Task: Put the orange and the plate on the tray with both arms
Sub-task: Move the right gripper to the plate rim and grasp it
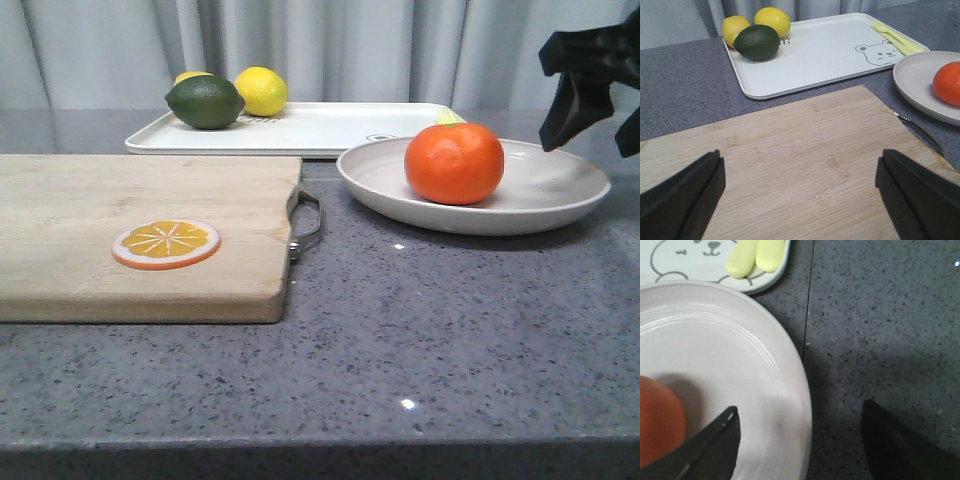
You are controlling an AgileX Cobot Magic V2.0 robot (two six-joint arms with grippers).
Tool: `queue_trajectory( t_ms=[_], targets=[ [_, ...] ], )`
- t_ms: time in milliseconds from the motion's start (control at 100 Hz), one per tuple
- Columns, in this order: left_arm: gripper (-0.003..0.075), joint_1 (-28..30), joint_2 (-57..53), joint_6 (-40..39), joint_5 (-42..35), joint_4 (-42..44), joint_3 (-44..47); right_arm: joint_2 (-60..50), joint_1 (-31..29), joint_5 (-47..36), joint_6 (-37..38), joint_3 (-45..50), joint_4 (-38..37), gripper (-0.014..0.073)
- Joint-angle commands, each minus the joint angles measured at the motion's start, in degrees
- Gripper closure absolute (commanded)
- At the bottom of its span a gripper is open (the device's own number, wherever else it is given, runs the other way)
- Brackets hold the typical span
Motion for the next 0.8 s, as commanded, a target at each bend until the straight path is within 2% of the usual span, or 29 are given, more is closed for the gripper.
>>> queue_trajectory(
  t_ms=[0,290,410,550,790],
  targets=[
    [0.0132,0.1,-0.2,-0.7,-3.8,-0.8,-1.6,-0.1,-0.1,-3.1,-0.6,-2.1,0.5,0.0076],
    [0.0132,0.1,-0.2,-0.7,-3.8,-0.8,-1.6,3.2,-0.1,-1.9,-0.6,-2.1,0.5,0.0077],
    [0.0132,0.1,-0.2,-0.7,-3.8,-0.8,-1.6,3.2,-0.1,-1.3,-0.6,-2.1,0.5,0.0114],
    [0.0132,0.1,-0.2,-0.7,-3.8,-0.8,-1.6,3.2,-0.1,0.3,-0.6,-2.1,0.5,0.0225],
    [0.0132,0.1,-0.2,-0.7,-3.8,-0.8,-1.6,3.2,-0.1,0.8,-0.5,-2.1,1.4,0.0478]
  ],
)
